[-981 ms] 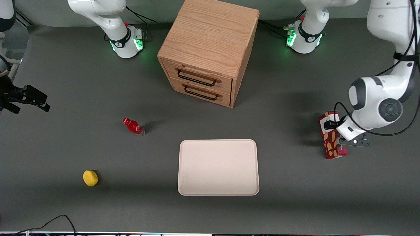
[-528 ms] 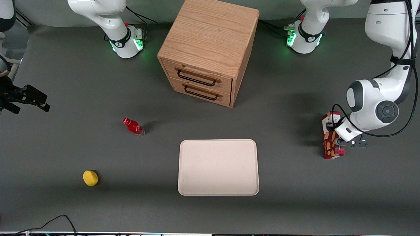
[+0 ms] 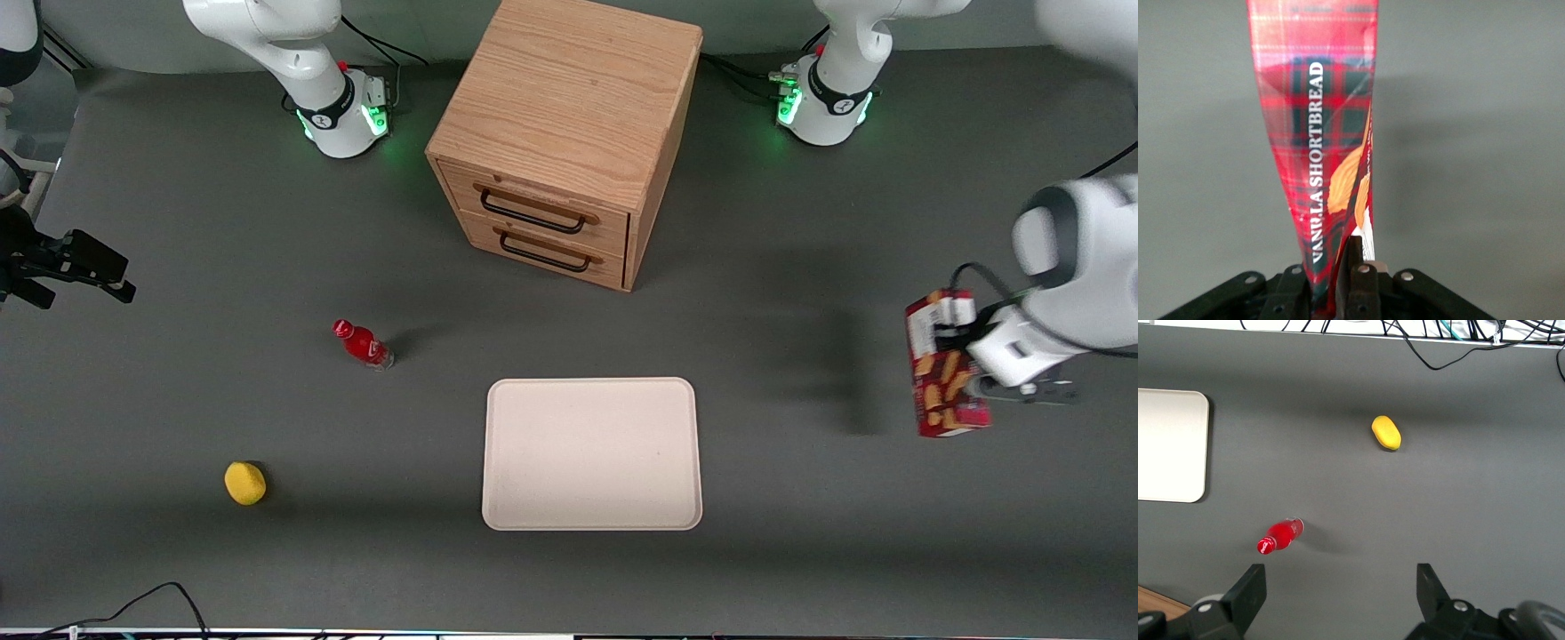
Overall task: Place red cookie box on tray
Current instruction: 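Close the left gripper on the box and lift it, then carry the held box over the cream tray's corner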
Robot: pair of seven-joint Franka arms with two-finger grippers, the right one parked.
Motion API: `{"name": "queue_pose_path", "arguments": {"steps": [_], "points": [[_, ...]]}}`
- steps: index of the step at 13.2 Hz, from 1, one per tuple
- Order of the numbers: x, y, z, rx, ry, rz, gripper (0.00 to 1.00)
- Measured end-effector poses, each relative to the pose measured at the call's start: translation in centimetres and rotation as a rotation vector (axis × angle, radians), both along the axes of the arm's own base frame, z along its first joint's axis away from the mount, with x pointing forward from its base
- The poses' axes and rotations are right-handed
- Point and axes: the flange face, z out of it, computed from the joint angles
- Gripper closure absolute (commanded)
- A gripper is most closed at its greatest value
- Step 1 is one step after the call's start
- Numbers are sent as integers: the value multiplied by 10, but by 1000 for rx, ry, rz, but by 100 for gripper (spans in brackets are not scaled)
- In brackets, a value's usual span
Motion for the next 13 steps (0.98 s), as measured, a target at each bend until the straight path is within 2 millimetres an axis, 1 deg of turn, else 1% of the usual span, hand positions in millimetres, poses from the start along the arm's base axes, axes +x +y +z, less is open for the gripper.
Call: {"name": "queue_pose_path", "arguments": {"steps": [1,2,3,4,5,6,7,9,10,11,12,13], "points": [[0,3,55,-2,0,7,100],[-4,5,103,-2,-6,13,100],[-8,3,136,-1,-12,27,100],[-11,-4,154,-2,-15,59,100],[-11,-21,160,-17,-11,93,100],[-9,-51,159,-34,-3,122,100],[-8,-90,156,-38,7,155,100],[-13,-174,147,-42,27,200,100],[-15,-212,140,-51,24,218,100],[-12,-245,129,-69,6,242,100],[-5,-272,112,-86,-19,262,100],[5,-297,88,-99,-46,270,100]]}}
